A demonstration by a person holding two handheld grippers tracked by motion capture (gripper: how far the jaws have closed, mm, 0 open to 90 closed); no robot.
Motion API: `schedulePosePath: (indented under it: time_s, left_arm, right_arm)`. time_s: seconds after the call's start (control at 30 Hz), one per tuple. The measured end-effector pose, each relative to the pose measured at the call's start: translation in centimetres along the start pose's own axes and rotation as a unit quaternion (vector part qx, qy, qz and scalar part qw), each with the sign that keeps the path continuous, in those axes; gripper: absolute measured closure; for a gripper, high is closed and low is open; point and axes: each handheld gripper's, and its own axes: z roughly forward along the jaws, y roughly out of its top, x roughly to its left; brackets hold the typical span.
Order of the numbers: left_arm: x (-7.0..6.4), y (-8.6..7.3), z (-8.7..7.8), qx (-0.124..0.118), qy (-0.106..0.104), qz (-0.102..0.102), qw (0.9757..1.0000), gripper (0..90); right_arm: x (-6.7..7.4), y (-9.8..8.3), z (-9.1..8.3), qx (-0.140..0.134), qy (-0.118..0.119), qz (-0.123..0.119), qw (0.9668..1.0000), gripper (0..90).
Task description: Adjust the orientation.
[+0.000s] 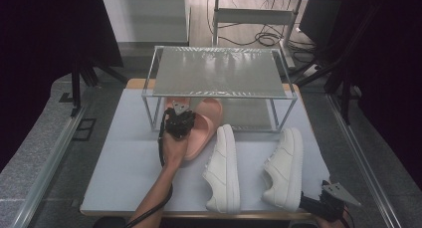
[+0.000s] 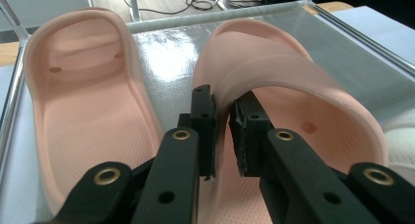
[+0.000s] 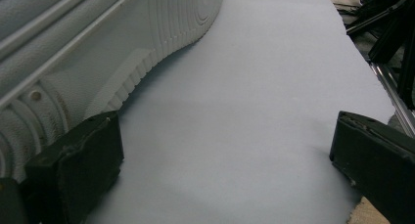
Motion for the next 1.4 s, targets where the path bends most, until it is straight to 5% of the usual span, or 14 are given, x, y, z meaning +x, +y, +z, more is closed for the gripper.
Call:
schedulePosePath:
  time_s: [0.47, 0.63, 0.77, 1.2, 1.4]
  left_arm:
    - [0.4, -1.3, 2.1, 0.002, 0.028, -0.029, 0.9992, 79.8]
    - [1.3, -1.8, 2.2, -0.006, 0.014, -0.052, 0.9985, 80.6]
    - [1.2, -1.7, 2.0, -0.01, 0.01, -0.05, 0.9987, 78.7]
    - [2.0, -1.8, -1.9, -0.009, -0.017, 0.002, 0.9998, 61.5]
    - [2.1, -2.8, -4.5, -0.009, -0.045, 0.031, 0.9985, 63.9]
  right_arm:
    - [0.0, 0.0, 0.0, 0.0, 0.001, 0.0, 1.0, 0.0]
    - [0.0, 0.0, 0.0, 0.0, 0.001, -0.001, 1.0, 0.0]
    - [0.0, 0.0, 0.0, 0.0, 0.001, 0.0, 1.0, 0.0]
    - [0.0, 0.0, 0.0, 0.0, 0.001, -0.001, 1.0, 0.0]
    - [0.0, 0.0, 0.0, -0.001, 0.0, 0.0, 1.0, 0.0]
